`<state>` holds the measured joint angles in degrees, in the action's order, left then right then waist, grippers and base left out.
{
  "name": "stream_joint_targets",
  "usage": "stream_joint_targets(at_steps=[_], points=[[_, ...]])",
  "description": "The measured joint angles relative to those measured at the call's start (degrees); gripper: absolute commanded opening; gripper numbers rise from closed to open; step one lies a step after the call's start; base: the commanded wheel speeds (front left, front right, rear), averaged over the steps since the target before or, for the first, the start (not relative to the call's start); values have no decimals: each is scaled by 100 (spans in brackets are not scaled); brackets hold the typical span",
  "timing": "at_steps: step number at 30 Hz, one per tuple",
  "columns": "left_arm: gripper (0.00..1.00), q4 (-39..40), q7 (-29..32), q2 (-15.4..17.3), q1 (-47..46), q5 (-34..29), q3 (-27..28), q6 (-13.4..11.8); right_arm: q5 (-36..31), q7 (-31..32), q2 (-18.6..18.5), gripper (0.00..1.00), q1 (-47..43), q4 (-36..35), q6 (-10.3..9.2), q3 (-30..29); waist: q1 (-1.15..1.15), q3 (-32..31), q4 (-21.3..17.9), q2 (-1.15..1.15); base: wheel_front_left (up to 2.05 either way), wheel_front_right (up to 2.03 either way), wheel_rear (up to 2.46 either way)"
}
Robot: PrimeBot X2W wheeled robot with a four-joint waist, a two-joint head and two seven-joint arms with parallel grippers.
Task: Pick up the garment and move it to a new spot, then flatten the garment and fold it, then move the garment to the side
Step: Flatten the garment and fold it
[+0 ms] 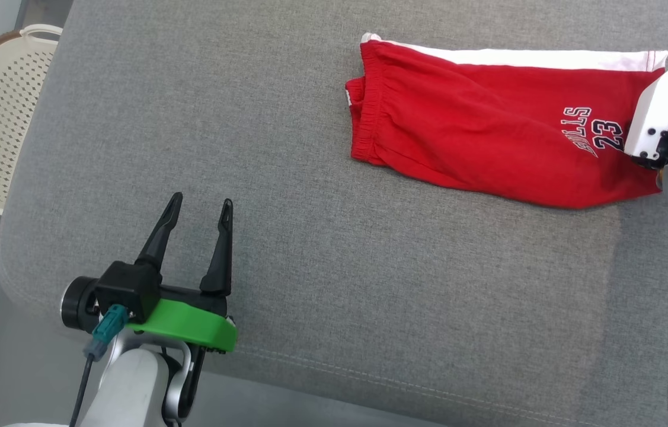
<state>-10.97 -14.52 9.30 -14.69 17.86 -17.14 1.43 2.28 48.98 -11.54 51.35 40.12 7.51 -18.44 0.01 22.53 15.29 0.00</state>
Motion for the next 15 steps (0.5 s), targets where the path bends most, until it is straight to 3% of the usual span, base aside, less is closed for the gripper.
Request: stream_joint_targets(at_steps=[15], points=[[100, -76, 110, 91, 168, 63, -85, -22, -397, -42, -397, 0, -284, -98, 3, -355, 0, -613, -116, 0, 0, 0, 0]])
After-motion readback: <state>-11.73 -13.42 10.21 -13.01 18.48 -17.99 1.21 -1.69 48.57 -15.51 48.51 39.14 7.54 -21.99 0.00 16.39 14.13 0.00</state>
